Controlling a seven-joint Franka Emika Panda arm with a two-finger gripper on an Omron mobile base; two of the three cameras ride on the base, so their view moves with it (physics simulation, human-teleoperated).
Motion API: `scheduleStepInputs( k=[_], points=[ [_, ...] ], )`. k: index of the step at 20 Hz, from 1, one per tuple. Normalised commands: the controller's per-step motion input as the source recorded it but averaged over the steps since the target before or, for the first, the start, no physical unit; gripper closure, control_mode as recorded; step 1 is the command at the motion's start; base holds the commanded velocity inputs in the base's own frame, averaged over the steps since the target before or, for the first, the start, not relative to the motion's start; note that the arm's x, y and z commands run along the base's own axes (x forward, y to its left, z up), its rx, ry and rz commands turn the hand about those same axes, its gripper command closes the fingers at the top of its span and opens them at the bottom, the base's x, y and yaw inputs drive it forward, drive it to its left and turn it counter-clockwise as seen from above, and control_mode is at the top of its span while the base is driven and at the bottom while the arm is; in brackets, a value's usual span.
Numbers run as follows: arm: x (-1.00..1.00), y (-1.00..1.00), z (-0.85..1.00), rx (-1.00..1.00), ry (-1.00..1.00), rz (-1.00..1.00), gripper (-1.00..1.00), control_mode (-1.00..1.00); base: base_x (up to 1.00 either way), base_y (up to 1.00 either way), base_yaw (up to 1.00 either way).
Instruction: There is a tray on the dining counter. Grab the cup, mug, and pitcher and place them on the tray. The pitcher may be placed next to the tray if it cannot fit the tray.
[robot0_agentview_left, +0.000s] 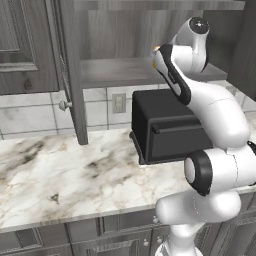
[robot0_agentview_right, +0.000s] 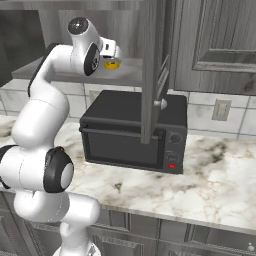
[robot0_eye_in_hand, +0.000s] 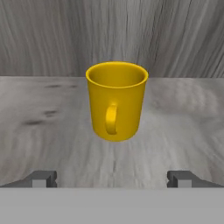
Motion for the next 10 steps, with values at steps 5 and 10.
scheduleStepInputs(
  k=[5, 10],
  points=[
    [0.32, 0.0, 0.0, 0.0, 0.0, 0.0, -1.0, -1.0, 0.0, 0.0, 0.0],
    [0.28, 0.0, 0.0, 0.0, 0.0, 0.0, -1.0, -1.0, 0.0, 0.0, 0.0]
  ],
)
